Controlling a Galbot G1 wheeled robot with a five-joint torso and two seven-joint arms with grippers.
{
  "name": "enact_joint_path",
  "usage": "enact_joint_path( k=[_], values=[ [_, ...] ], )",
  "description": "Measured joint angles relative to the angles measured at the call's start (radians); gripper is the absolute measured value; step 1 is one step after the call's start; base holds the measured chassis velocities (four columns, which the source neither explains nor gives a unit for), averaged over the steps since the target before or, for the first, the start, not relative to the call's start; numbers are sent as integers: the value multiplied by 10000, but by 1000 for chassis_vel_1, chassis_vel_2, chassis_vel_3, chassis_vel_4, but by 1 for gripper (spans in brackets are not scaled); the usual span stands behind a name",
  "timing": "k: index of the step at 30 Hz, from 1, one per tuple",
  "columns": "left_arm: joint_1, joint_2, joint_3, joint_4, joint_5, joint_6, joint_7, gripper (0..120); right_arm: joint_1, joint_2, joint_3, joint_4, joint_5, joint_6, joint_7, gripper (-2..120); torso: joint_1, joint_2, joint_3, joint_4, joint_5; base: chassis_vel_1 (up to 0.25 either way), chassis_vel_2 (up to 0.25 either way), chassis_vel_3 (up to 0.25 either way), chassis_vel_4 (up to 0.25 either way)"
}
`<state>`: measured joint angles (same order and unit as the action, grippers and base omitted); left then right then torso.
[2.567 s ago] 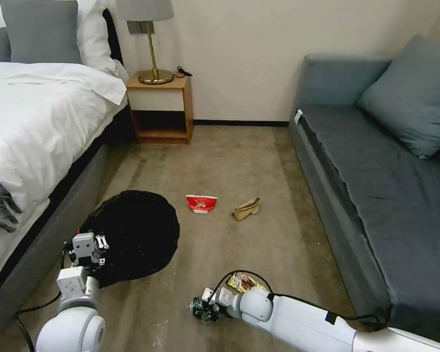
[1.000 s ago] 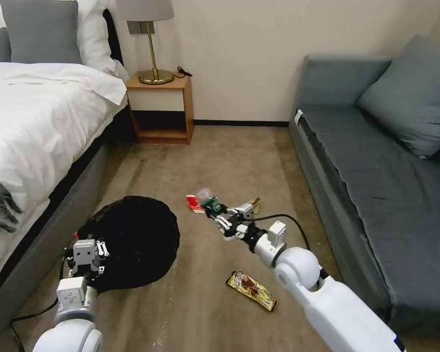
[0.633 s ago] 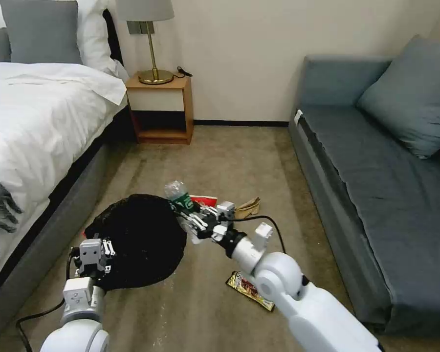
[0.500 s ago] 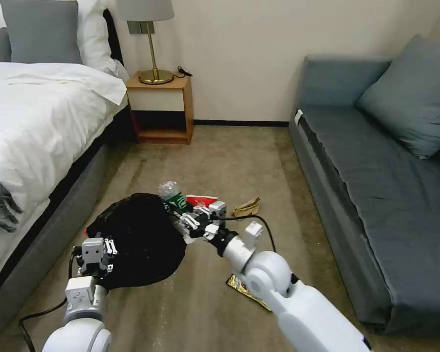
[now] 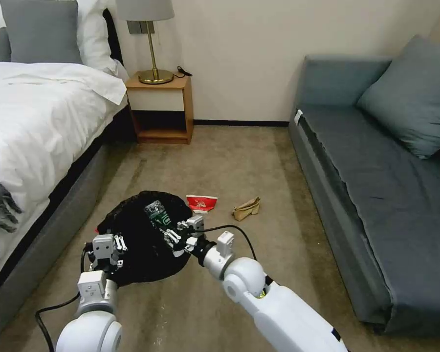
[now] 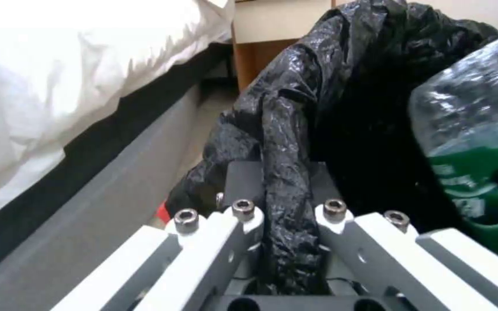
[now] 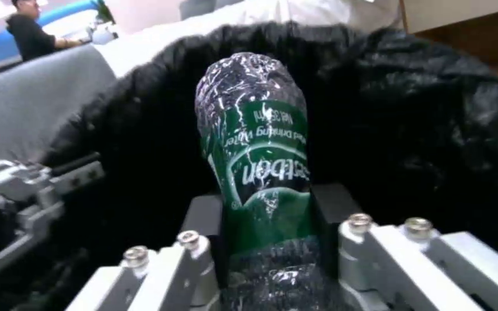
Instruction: Pick up the trash bin, then pick up the garbage on the floor and place it into the trash bin.
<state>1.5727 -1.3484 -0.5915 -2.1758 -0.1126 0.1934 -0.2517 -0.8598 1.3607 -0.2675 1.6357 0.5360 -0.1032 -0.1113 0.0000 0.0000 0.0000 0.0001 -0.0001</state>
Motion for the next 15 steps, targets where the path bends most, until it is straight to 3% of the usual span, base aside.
enact_joint_path(
  k=[3,7,15],
  values=[
    [-19,-11,0,12,-9,0,11,4,61,42,-46,-101,-40,22,33,39,0,0,0,0,1,0,0,0,0],
    [-185,-8,-80,241,-18,7,27,4,198,43,-76,-208,-69,62,66,63,0,0,0,-1,1,0,0,0,0],
    [-313,-66,-136,438,-13,24,22,4,461,-138,-152,-87,-74,84,65,90,0,0,0,-1,1,0,0,0,0]
  ],
)
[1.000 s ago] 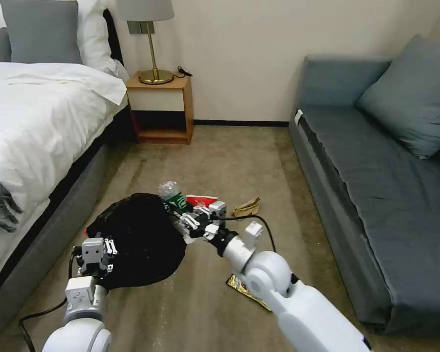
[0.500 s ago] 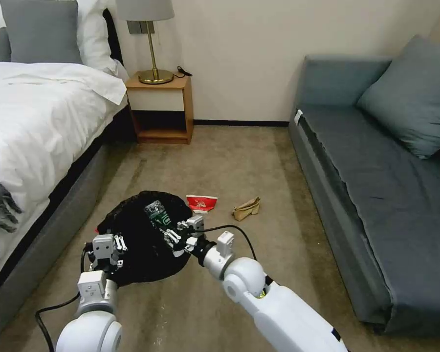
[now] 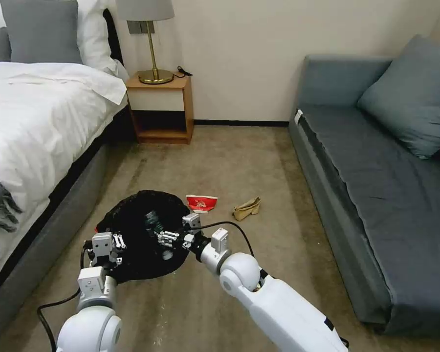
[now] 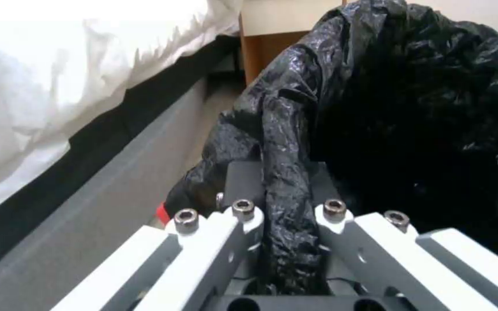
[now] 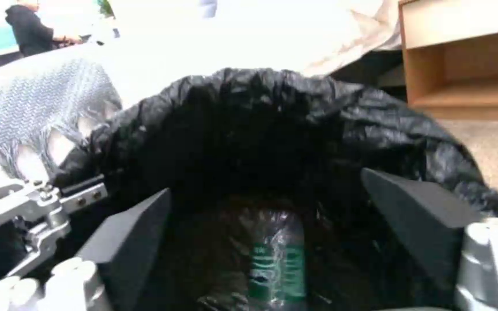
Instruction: Pick up the trash bin, then pick up the garbage on the floor and place it into the trash bin.
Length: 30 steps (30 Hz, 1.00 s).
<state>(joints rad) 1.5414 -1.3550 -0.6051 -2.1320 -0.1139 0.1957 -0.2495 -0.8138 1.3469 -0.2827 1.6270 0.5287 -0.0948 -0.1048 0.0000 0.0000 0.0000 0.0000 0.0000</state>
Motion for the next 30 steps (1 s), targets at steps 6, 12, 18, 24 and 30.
enact_joint_path(
  k=[6,12,18,24,30],
  values=[
    [-30,72,-202,41,14,6,-4,4,65,-363,232,277,-21,-95,118,100,0,0,0,1,5,0,0,0,0],
    [-37,186,-477,331,163,-108,-23,4,46,-1365,491,541,-490,-879,250,100,0,0,0,2,5,0,0,0,0],
    [-46,151,-528,633,248,-212,-24,4,-547,-2836,1047,-15,-2956,-1745,0,100,0,0,0,-6,2,0,0,0,0],
    [-58,44,-468,855,465,-249,-70,4,-1297,-2914,1680,-1052,-4530,-2119,-347,100,0,0,0,0,1,0,0,0,0],
    [72,18,-448,869,530,-323,-62,4,-1732,-3045,1876,-1494,-4798,-2540,-486,100,0,1,-1,-1,2,0,0,0,0]
  ],
)
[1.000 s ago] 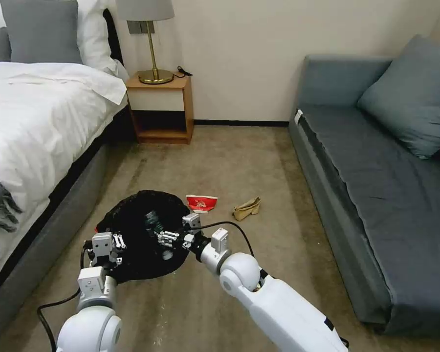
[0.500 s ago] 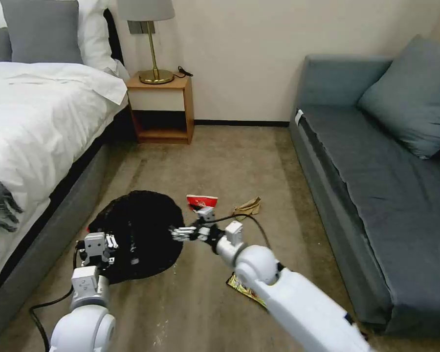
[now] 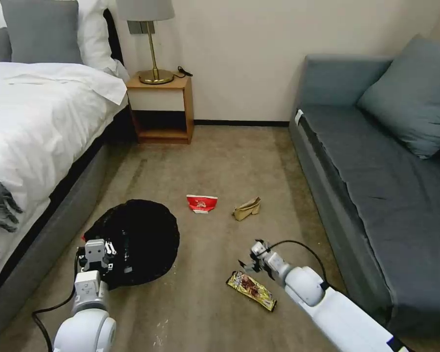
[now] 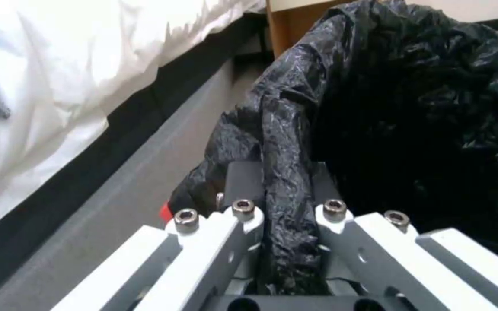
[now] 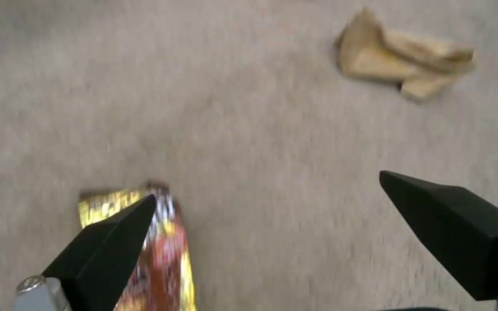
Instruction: Pick up the trash bin, then pick up the garbage on the floor and place it into the trash bin.
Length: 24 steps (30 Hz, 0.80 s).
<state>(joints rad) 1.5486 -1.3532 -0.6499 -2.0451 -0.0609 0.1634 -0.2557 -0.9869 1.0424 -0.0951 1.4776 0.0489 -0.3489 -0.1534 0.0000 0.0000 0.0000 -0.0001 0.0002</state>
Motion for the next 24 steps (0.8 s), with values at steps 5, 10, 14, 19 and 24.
enact_joint_path(
  k=[5,10,14,19,24],
  values=[
    [143,74,-49,-66,17,-26,32,4,-246,-154,-110,29,223,-112,-108,100,0,0,0,1,-1,0,0,0,0],
    [258,132,-93,-184,17,-8,54,4,-502,-269,-302,245,372,-212,-137,99,0,0,0,1,-1,0,0,0,0],
    [353,137,-105,-253,16,-10,64,4,-626,-278,-396,225,374,-248,-149,99,0,0,0,1,0,0,0,0,0],
    [467,103,-83,-340,26,-31,73,4,-729,-325,-442,114,556,-279,-78,99,0,0,0,1,-1,0,0,0,0],
    [551,93,-67,-436,99,-42,78,4,-666,-339,-572,-72,705,-319,-54,95,0,0,0,0,0,0,0,0,0]
  ],
)
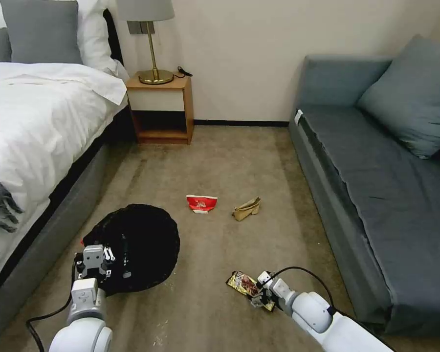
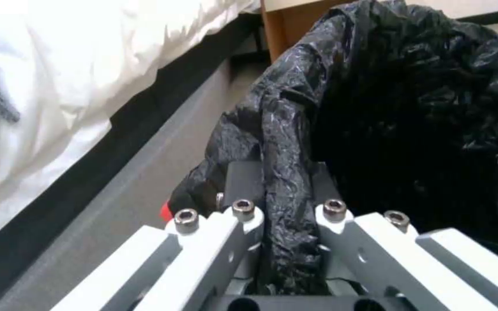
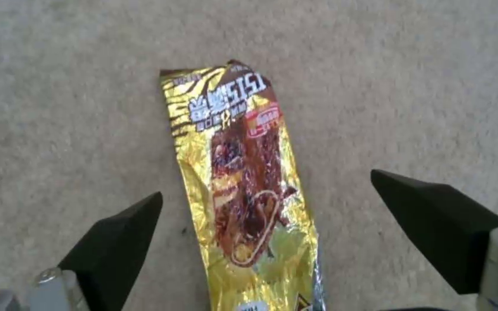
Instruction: Pick up the trash bin, then pick up the garbage on the floor and place it into the trash bin.
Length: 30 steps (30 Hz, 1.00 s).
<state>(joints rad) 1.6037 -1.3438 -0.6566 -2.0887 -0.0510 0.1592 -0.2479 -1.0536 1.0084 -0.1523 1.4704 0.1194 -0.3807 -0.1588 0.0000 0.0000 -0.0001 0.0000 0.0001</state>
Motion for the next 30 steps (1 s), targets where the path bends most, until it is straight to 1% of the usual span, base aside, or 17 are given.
enact_joint_path(
  k=[7,11,14,20,30],
  values=[
    [139,6,-15,-178,52,-1,3,4,216,179,-119,-425,74,-12,-60,92,0,0,0,1,-1,0,0,0,0],
    [202,12,-44,-247,57,-1,13,4,238,262,-187,-564,79,-6,-162,85,0,0,0,1,0,0,0,0,0],
    [201,4,-45,-250,57,-1,16,4,247,291,-210,-625,79,1,-201,82,0,0,0,0,0,0,0,0,0],
    [186,-57,2,-242,78,-12,38,4,319,403,-234,-902,66,33,-291,82,0,0,0,0,0,0,0,0,0],
    [146,-40,13,-209,81,-37,66,4,425,551,-205,-1218,33,104,-362,82,0,0,0,1,-1,0,0,0,0]
  ],
)
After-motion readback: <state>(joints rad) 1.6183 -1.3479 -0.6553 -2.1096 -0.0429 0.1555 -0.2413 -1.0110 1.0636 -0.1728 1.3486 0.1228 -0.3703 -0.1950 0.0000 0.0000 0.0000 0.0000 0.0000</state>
